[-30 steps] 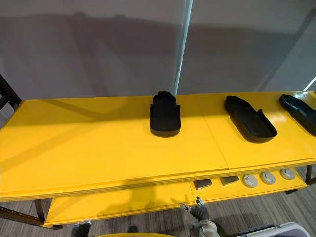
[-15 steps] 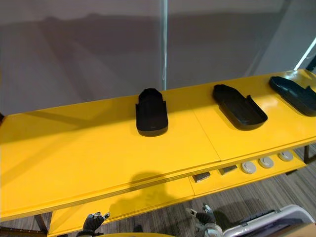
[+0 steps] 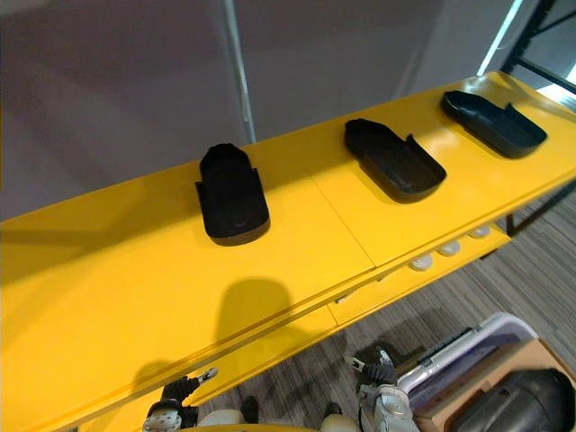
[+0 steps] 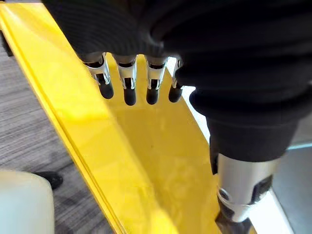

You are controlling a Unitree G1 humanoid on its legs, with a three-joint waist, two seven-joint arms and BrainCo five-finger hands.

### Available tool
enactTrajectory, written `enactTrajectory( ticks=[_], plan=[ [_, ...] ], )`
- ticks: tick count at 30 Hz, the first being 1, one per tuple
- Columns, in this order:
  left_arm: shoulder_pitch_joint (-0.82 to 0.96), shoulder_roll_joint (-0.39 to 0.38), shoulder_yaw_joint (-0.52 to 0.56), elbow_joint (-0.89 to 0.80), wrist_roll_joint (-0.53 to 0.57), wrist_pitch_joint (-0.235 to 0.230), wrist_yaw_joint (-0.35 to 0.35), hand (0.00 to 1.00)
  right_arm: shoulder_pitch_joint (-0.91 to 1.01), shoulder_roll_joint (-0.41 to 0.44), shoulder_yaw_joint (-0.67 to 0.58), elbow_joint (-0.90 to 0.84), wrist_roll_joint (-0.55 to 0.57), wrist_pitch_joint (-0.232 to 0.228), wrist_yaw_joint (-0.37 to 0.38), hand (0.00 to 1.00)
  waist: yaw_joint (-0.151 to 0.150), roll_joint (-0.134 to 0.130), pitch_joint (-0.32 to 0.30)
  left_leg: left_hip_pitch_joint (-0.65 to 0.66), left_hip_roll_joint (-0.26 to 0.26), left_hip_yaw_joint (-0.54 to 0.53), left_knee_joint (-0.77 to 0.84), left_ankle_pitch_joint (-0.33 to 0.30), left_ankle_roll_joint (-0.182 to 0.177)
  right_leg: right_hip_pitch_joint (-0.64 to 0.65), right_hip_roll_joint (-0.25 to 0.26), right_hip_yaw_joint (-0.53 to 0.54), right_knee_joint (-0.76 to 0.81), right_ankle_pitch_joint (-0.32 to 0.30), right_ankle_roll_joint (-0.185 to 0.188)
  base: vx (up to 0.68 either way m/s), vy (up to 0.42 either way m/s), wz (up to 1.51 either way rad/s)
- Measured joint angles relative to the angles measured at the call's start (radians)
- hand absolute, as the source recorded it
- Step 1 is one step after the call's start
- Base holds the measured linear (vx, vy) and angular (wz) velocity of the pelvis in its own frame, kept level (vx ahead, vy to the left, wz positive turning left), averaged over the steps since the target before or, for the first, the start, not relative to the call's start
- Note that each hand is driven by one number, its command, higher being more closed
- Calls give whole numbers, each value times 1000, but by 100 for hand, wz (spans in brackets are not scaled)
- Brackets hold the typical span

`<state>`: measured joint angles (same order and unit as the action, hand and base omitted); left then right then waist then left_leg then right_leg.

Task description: Walk over and take plastic housings, then place them on the shelf

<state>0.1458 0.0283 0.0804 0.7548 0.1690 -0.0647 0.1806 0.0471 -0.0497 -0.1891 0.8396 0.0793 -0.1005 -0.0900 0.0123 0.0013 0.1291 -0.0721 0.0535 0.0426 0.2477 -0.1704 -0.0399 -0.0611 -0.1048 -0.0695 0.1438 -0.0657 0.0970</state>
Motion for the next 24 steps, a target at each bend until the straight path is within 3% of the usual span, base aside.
enactTrajectory(
  ticks=[3,5,6,7,9,10,11,12,14,15,17,20,24],
  plan=[
    [-12,-19,-1,-2,1,-1,0,0,-26,14,13,-51,-12,0,-3,0,4,-13,17,-50,26,134,105,-65,27,-74,18,114,-10,72,22,-181,177,-148],
    [-14,-32,1,-12,1,-6,10,0,-31,11,24,-79,-11,1,-4,0,6,-10,25,-68,64,265,114,-73,58,-108,18,96,-85,188,21,-253,134,-147],
    [-15,-35,2,-10,1,-4,10,0,-40,9,24,-80,-12,1,-4,0,11,-12,27,-64,66,293,111,-71,62,-125,9,31,-17,159,11,-252,118,-134],
    [-16,-37,1,-11,1,-4,11,0,-33,7,24,-75,-12,3,-5,0,6,-5,31,-46,67,339,90,-60,74,-138,-12,-52,91,79,-11,-180,112,-95],
    [-14,-35,7,-11,1,-4,12,0,-23,2,27,-70,-12,4,-4,0,7,-7,25,-19,76,408,63,-45,78,-110,-39,-157,203,-15,-36,-221,81,-109],
    [-12,-30,11,-5,0,-3,12,0,-23,-2,31,-43,-14,4,-3,0,8,8,19,-19,85,442,46,-32,73,-85,-47,-203,220,-48,-44,-215,22,-103],
    [-12,-23,12,7,0,0,12,0,-26,-5,34,-22,-14,4,-3,0,7,3,10,-17,88,453,32,-28,69,-71,-53,-229,216,-61,-41,-232,-59,-123],
    [-11,7,13,19,0,3,14,0,-44,-16,47,41,-16,10,-2,0,11,4,2,-23,103,504,7,-15,36,-11,-71,-323,159,-82,-41,-157,-90,-96],
    [-7,25,13,25,-1,3,15,0,-57,-31,50,72,-25,14,-3,0,28,-16,-10,-42,92,508,9,-10,20,26,-97,-418,62,-87,-34,-147,-146,-115],
    [-12,21,11,40,-2,6,15,0,-75,-61,52,104,-35,18,-6,0,34,10,-3,-52,90,463,6,-4,8,27,-82,-454,21,-61,-44,-100,-124,-116],
    [7,11,6,42,-2,7,14,0,-87,-83,52,129,-42,25,-14,0,33,30,-6,-45,91,428,-5,19,15,27,-42,-403,-25,-19,-39,-25,-82,-90],
    [13,16,0,42,-11,8,14,0,-85,-87,52,127,-42,25,-18,0,30,34,-9,-10,147,428,16,15,-2,43,18,-349,-45,-4,-47,63,-182,-78],
    [-32,13,-34,70,-13,9,14,0,-70,-95,51,127,-41,23,-25,0,26,34,-8,-8,193,415,80,10,-10,62,56,-317,-61,-1,-57,96,-142,-40]
  ],
)
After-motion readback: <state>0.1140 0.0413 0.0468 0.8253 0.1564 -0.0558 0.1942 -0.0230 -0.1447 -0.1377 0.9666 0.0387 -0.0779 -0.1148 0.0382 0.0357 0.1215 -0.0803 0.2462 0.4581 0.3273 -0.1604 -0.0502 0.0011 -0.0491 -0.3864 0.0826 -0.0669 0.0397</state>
